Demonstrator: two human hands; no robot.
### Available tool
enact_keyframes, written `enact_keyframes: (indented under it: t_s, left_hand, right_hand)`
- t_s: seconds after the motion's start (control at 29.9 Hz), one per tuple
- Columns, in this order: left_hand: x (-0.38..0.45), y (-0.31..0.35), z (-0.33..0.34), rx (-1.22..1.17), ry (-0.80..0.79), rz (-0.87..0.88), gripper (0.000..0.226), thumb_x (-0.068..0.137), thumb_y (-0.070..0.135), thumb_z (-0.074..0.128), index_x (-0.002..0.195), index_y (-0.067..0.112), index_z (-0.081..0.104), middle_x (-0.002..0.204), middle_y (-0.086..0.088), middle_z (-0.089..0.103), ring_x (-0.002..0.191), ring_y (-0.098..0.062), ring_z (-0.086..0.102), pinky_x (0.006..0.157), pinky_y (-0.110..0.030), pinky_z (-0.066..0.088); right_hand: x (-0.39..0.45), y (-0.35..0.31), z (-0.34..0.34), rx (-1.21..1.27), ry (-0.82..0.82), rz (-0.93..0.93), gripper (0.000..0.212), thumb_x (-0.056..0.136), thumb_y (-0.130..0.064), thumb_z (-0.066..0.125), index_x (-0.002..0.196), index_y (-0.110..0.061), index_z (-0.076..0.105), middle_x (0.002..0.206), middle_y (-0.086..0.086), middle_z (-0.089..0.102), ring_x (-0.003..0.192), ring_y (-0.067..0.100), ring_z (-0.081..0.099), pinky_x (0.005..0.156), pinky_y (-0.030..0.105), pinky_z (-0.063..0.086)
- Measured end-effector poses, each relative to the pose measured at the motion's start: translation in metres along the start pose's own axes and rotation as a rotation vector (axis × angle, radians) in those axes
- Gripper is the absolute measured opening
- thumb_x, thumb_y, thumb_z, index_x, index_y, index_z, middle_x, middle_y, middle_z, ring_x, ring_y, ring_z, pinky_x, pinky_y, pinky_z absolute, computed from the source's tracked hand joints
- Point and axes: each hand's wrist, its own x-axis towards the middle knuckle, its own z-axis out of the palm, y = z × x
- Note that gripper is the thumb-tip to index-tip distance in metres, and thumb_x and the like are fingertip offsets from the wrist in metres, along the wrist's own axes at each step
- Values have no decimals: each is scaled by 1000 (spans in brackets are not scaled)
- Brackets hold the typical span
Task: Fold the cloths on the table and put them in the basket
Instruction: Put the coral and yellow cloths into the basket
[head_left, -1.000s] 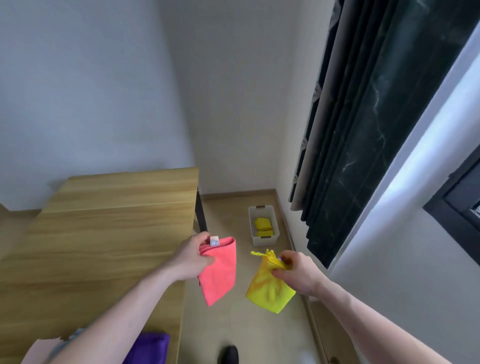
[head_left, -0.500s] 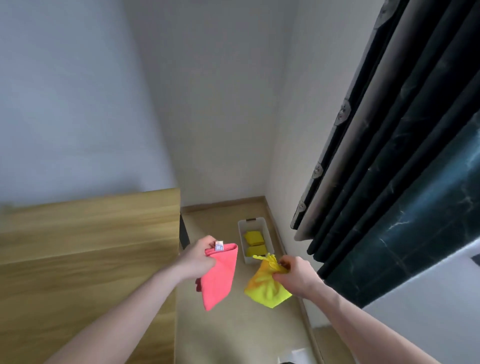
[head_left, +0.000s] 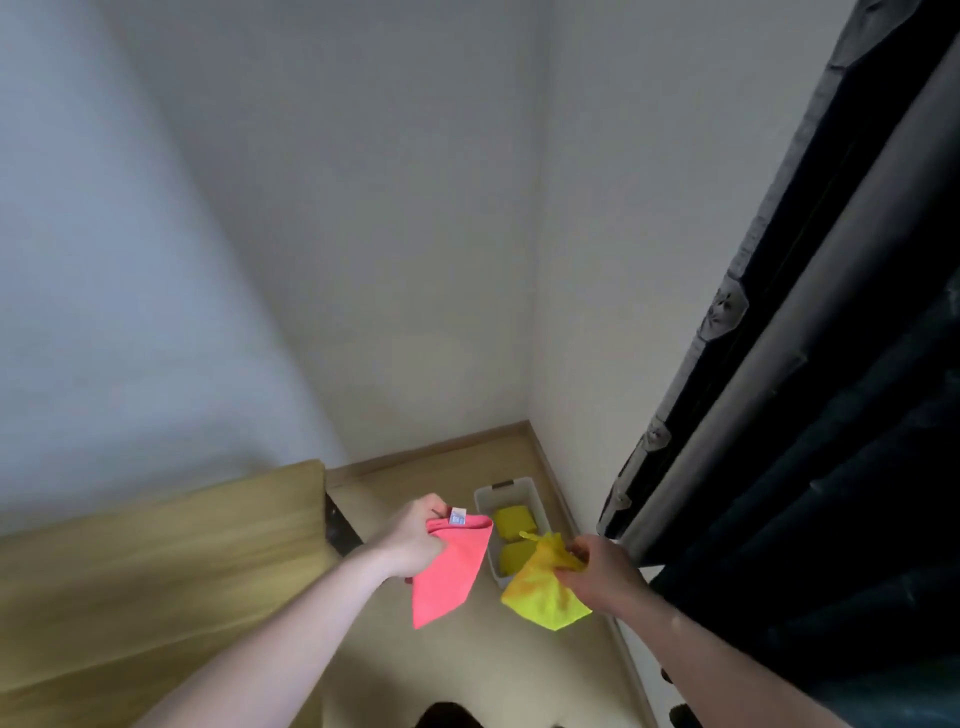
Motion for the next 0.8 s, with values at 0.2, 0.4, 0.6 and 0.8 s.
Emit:
enact_keyframes:
  t_s: [0.2, 0.4, 0.6, 0.8]
  left_hand:
    - [82, 23, -21, 131, -80, 31, 23, 83, 16, 53, 97, 32, 62, 84, 1, 68, 64, -19, 67, 45, -28, 48]
    - [203, 32, -47, 215, -183, 92, 10, 78, 27, 57, 87, 32, 59, 80, 7, 65, 64, -7, 62, 46, -20, 48]
    - [326, 24, -52, 223, -337, 152, 16, 83, 13, 60, 86, 28, 56, 83, 13, 59, 72, 2, 55, 52, -9, 39]
    - [444, 10, -20, 187, -422, 118, 15, 80, 18, 60, 95, 18, 60, 83, 12, 58, 79, -8, 60, 55, -4, 39]
  right_hand:
    - [58, -1, -12, 45, -8, 52, 22, 85, -31, 72, 107, -28, 71, 112, -3, 74, 106, 17, 67, 81, 26, 51]
    - [139, -12, -14, 115, -6, 203, 17, 88, -24, 67, 84, -39, 59, 84, -18, 61, 92, 15, 64, 62, 16, 43]
    - [218, -25, 2, 145, -55, 361, 27, 91, -32, 63, 117, -25, 67, 116, 1, 69, 105, 22, 65, 80, 26, 50]
    - [305, -6, 29, 191, -89, 472, 24, 95, -33, 61, 116, -22, 59, 109, 5, 60, 87, 28, 64, 83, 40, 58]
